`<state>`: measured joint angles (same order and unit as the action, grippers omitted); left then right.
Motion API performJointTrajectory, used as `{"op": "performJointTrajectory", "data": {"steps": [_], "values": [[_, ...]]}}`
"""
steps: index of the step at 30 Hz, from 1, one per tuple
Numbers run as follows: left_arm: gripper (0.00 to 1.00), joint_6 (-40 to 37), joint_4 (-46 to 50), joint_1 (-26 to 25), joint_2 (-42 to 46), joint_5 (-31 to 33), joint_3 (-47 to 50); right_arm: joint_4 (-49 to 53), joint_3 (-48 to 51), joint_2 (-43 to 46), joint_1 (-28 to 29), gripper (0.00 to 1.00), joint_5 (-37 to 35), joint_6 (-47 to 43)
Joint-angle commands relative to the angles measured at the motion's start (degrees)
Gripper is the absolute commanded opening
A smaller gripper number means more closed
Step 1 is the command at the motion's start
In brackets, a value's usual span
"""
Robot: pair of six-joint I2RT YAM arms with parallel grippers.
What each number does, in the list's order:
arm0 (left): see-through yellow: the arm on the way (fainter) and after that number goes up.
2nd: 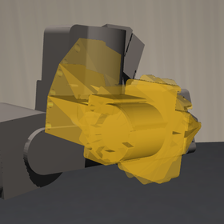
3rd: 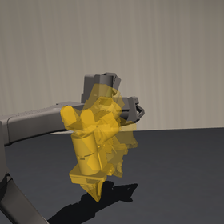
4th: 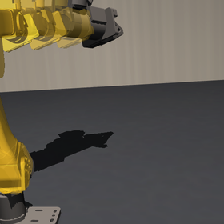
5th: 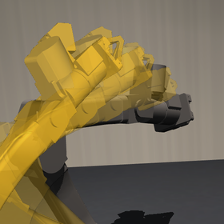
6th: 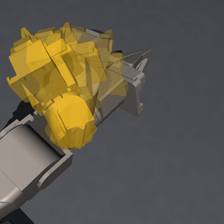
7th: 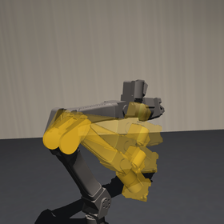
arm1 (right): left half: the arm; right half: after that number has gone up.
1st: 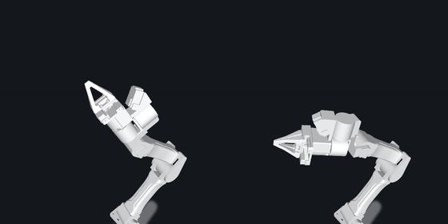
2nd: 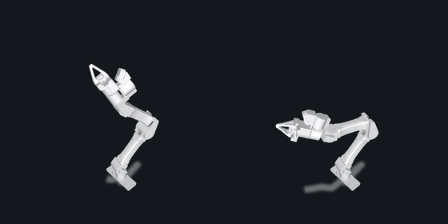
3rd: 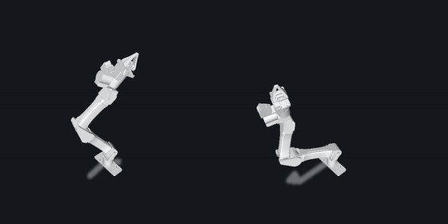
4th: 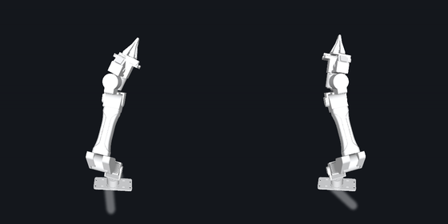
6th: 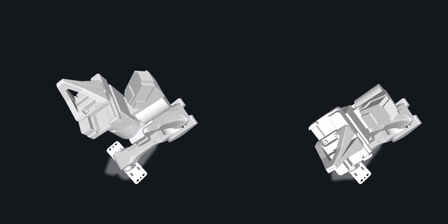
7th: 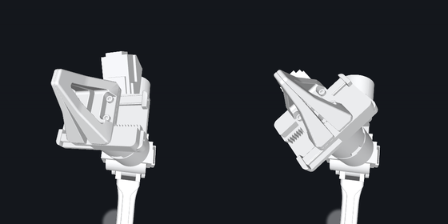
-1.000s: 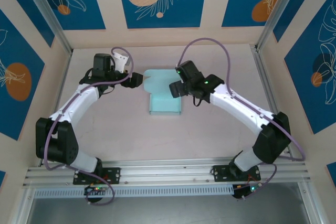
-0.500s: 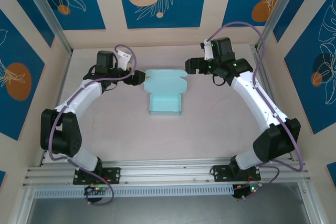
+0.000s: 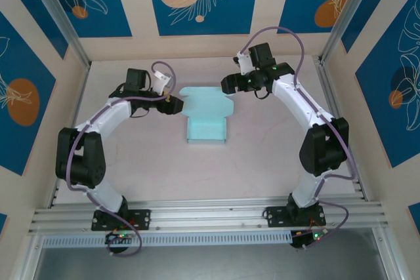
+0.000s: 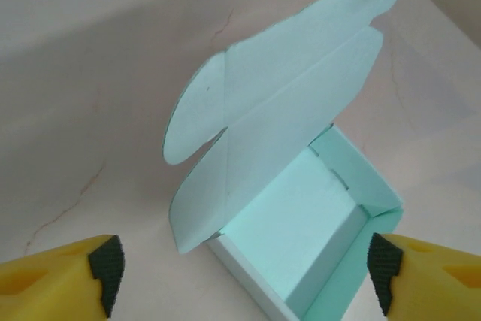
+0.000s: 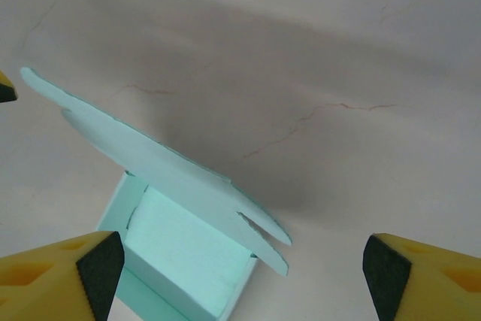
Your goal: Fold the paper box
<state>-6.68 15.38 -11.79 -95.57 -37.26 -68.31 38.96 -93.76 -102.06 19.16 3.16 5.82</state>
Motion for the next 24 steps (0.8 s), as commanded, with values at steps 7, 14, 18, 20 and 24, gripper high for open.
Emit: {"op": "performJointTrajectory", "data": {"steps": [7,14,18,20,24], "values": [[0.72,6.1,-12.6,-0.9,-5.3,1.5,4.2,-0.3,2.7,-2.3,2.3,0.80,0.9,-0.3],[0.68,6.7,-16.2,-2.0,-7.4,1.8,4.4,-1.7,5.2,-3.0,3.1,0.69,0.7,0.3],[0.63,6.9,-16.8,-2.3,-8.0,1.8,4.0,-1.7,5.4,-4.3,3.3,0.64,0.1,0.3],[0.58,6.9,-16.8,-2.4,-8.4,1.8,3.7,-1.7,5.4,-4.7,3.3,0.63,-0.5,0.2],[0.51,6.7,-16.6,-2.6,-9.0,2.2,3.1,-1.7,5.4,-5.8,3.3,0.63,-1.7,-0.2]]}}
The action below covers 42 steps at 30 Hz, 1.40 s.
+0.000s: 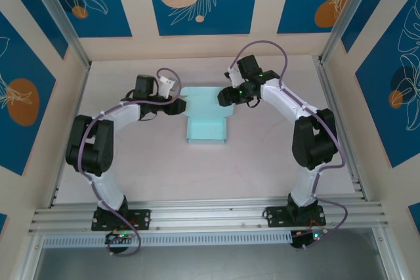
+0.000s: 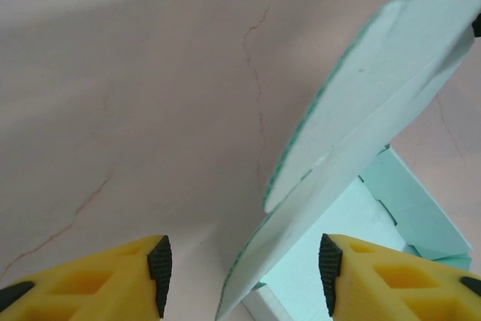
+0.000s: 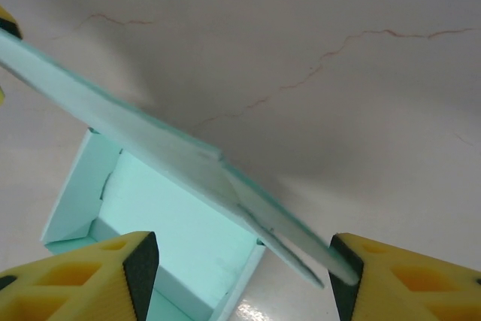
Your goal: Fold the paper box
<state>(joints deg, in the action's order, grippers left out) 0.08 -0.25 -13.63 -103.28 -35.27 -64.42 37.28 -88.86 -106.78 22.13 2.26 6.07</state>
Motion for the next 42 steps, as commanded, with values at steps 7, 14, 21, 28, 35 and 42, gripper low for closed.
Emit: {"op": "performJointTrajectory", "data": {"steps": [7,14,21,28,35,42], "values": [[0.33,-0.8,0.1,-1.3,-2.2,1.5,-1.7,-1.0,0.6,-2.1,0.4,0.53,-0.7,-0.2],[0.23,-1.2,0.2,-2.8,-1.3,3.8,-2.2,-0.8,0.0,-2.2,2.4,0.32,-5.6,0.0],[0.07,1.3,-3.9,-5.4,2.6,10.3,0.5,-1.2,0.0,-2.4,6.1,0.12,-19.8,1.4],[0.00,12.1,-16.6,-9.8,6.3,21.3,7.2,-4.6,-1.3,-4.5,12.9,0.00,-36.6,4.0],[0.00,17.0,-23.9,-13.7,6.9,31.7,11.1,-10.3,-1.3,-7.0,18.2,0.00,-46.2,7.7],[0.00,18.8,-29.4,-14.9,7.2,37.3,12.2,-19.7,3.2,-4.5,19.1,0.00,-43.7,9.5]]}}
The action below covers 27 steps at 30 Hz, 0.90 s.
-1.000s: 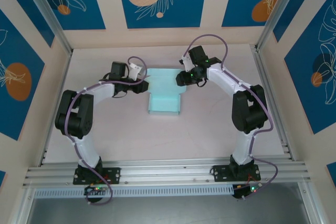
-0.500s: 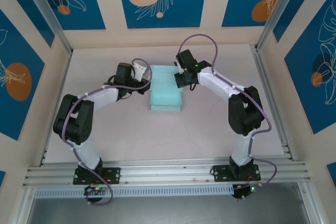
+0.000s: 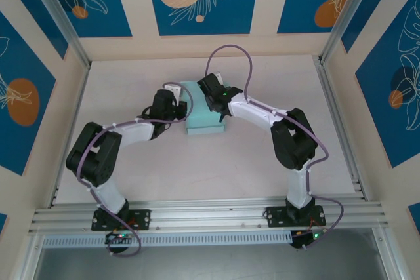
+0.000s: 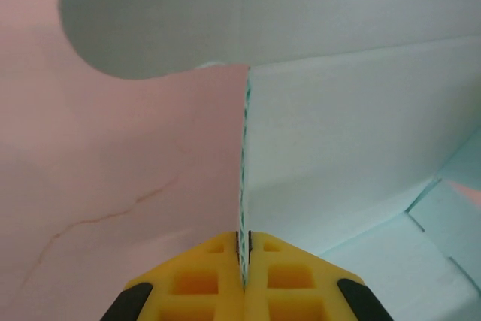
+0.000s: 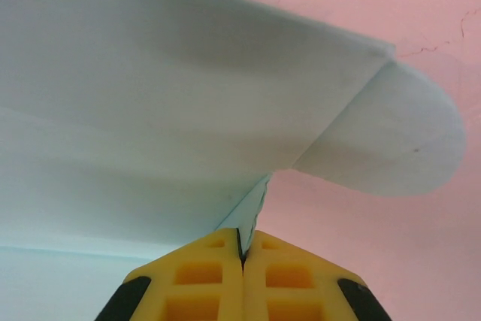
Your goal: Fold the paper box
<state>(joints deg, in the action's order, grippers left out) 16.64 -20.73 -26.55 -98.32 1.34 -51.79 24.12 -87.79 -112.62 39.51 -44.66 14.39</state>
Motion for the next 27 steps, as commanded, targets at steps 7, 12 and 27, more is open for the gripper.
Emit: {"op": "performJointTrajectory", "data": {"steps": [7,12,27], "values": [[0.00,1.8,-10.2,-2.0,1.1,1.5,-2.8,-13.1,4.2,3.1,0.9,0.00,7.0,0.2],[0.00,2.4,-11.6,-2.1,0.3,1.4,-3.6,-16.7,5.1,3.3,0.2,0.00,7.0,-1.3],[0.00,7.4,-16.9,-3.3,-4.2,1.8,0.2,-29.2,15.6,3.7,2.7,0.00,3.9,2.3]]}}
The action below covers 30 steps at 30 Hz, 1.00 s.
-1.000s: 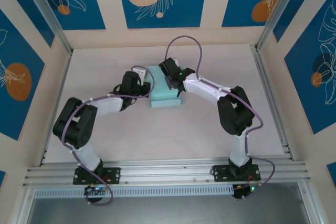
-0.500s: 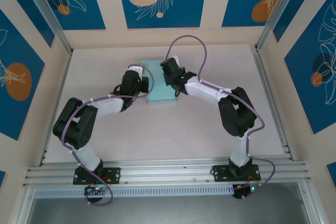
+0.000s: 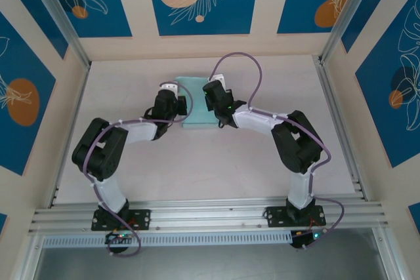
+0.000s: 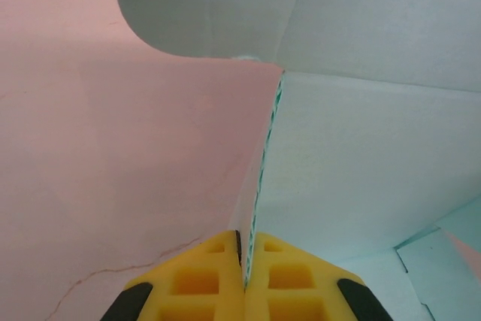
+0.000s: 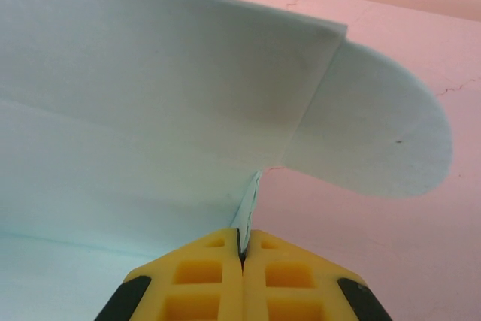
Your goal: Fold the paper box
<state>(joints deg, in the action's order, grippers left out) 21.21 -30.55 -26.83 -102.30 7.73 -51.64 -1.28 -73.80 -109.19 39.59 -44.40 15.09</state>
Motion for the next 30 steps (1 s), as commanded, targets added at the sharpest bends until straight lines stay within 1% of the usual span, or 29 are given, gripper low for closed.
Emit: {"op": "performJointTrajectory", "data": {"steps": [1,9,14,22,30], "values": [[0.00,3.1,-7.1,-3.0,-0.4,-4.6,0.5,-4.1,2.0,0.3,2.7,0.00,3.4,1.8],[0.00,4.6,-8.4,-3.2,-0.4,-5.6,5.2,-7.0,6.0,0.9,4.4,0.00,2.0,2.4],[0.00,5.1,-9.9,-3.3,0.2,-5.8,8.4,-10.3,9.7,1.3,6.2,0.00,-0.1,2.8],[0.00,5.1,-13.3,-3.5,0.4,-6.3,13.0,-14.6,16.3,2.2,8.6,0.00,-3.0,5.6],[0.00,3.6,-14.3,-3.5,-0.2,-5.6,16.0,-15.4,20.0,2.5,9.9,0.00,-4.2,9.0]]}}
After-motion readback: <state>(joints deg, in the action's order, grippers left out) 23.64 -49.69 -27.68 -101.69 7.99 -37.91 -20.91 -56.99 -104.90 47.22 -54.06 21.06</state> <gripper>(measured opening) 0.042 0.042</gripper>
